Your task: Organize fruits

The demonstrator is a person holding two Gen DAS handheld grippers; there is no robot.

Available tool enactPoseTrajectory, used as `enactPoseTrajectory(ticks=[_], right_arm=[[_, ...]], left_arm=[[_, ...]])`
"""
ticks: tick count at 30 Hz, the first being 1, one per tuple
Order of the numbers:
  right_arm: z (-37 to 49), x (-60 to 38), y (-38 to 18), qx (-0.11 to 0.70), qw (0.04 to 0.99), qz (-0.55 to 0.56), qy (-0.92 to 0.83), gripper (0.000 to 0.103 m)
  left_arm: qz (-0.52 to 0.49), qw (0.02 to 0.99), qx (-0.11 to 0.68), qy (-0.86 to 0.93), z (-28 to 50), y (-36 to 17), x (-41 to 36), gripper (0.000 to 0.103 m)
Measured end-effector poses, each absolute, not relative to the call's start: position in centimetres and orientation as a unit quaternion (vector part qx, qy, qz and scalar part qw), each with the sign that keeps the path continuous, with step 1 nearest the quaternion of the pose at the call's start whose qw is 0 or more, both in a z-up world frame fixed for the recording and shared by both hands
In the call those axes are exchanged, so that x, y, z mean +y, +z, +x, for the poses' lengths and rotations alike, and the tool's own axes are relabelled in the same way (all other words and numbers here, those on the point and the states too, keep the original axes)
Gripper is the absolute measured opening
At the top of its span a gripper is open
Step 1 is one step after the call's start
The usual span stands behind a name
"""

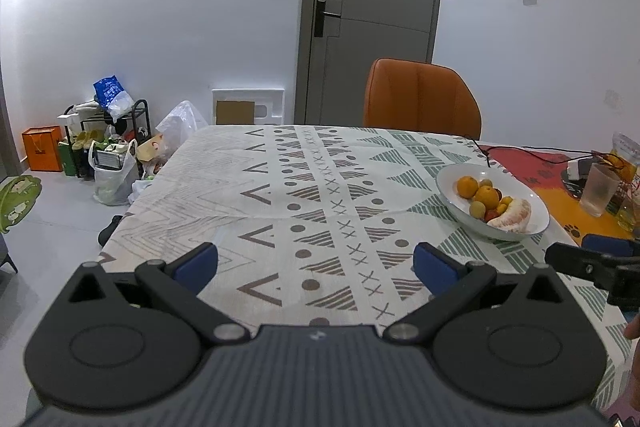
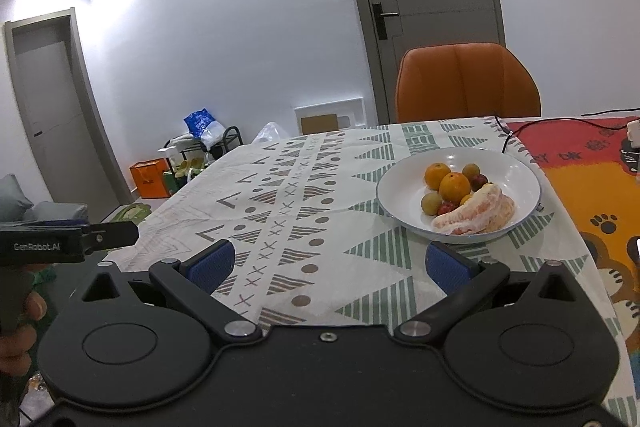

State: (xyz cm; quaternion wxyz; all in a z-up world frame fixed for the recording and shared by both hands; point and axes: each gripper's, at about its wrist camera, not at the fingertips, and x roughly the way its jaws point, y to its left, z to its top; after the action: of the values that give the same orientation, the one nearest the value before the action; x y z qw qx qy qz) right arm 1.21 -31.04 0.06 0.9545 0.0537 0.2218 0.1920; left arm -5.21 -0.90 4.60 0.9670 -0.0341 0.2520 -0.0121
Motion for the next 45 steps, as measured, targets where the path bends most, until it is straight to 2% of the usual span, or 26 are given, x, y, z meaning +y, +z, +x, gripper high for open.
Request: enactPoseTrajectory(ticks=[17, 45], right_arm=[[-2.6, -30.7, 1.3, 0.194, 0.958, 0.041, 0.205, 0.103], [-3.4, -30.7, 1.7, 0.192, 0.957, 0.039, 0.215, 0.103]], left_arm=[[-0.031, 0.972, 0.231, -0.012, -8.6, 5.4, -1.2, 0.103], [-0.029, 0.972, 0.231, -0.01, -9.5, 5.8, -1.1, 0.103]])
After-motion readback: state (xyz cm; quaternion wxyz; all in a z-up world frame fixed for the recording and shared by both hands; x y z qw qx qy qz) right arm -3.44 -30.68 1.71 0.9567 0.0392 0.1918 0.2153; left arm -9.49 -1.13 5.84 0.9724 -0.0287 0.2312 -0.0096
